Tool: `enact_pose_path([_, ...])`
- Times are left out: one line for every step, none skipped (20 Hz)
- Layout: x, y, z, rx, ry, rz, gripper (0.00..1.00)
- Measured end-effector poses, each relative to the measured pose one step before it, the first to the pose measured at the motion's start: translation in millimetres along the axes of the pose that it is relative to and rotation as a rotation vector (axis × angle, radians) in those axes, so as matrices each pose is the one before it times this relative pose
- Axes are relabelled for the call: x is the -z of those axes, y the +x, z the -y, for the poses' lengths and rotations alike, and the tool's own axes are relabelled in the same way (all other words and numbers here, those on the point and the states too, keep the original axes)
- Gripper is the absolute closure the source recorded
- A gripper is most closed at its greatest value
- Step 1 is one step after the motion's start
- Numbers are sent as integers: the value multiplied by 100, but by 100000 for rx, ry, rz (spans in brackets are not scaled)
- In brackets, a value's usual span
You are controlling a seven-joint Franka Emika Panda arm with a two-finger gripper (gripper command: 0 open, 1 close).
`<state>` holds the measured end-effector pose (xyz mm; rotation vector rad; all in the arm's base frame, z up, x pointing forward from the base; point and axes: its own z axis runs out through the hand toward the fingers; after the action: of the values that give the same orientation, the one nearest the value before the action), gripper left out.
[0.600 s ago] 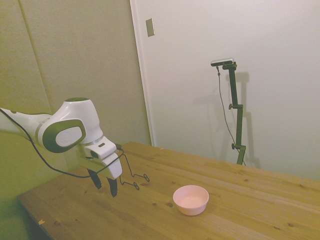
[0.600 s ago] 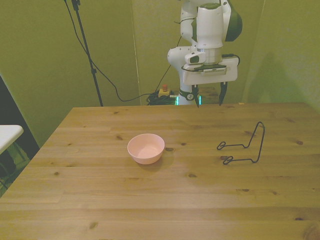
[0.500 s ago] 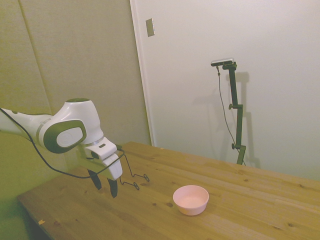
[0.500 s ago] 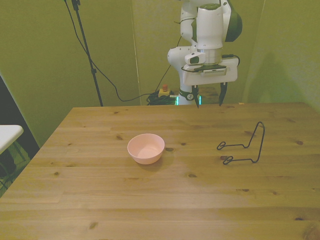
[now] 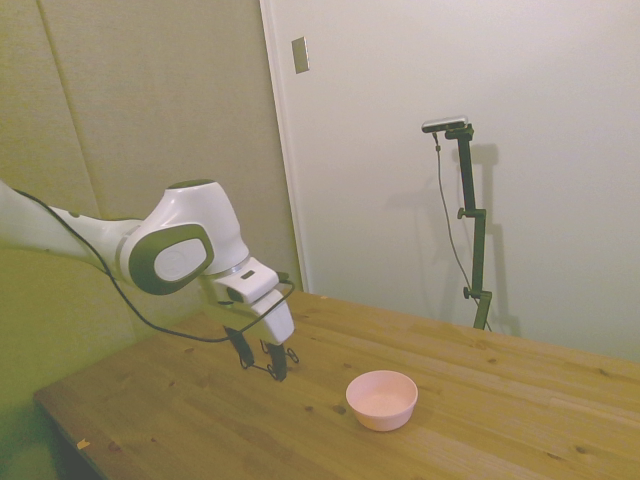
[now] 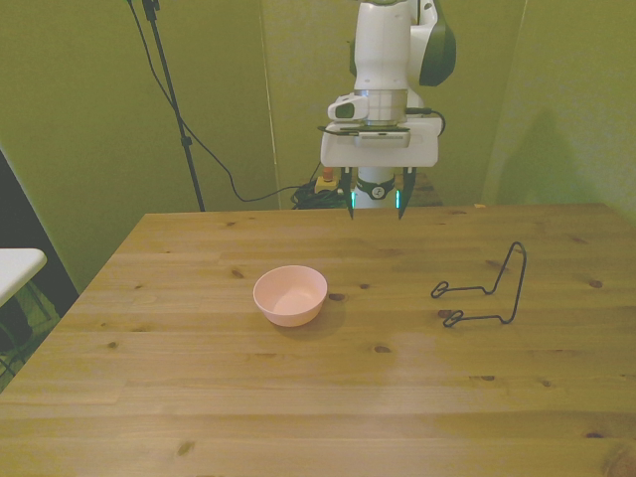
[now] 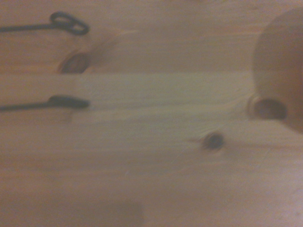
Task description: Load the bowl
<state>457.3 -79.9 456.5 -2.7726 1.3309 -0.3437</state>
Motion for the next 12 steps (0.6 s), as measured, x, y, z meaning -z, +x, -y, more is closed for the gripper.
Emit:
enact_pose_path([-187,1203,-53,-1437,347,-910,0])
enact_pose_path([-287,1218,-56,-1242,-135,-811,0])
enact_pose_path([-364,1162,54,-1182,-135,-620,0])
enact_pose_path([-386,1138,111,-1172,-205,-316,0])
enact_pose_path([-293,994,161,-1145,-442,-431,0])
enact_pose_path([-206,920,210,-1173,-801,-977,0])
enact_pose_path([-196,814,232,-1089,-551,-752,0])
enact_pose_path([-235,710,230,-1352,-478,-571,0])
enact_pose_path([-332,567,269,-905,-546,-337,0])
enact_pose_path([-477,488,275,-683,-859,-296,0])
enact_pose_path([-632,378,281,-1085,-1143,-165,0])
enact_pose_path([-756,279,372,-781,-1010,218,0])
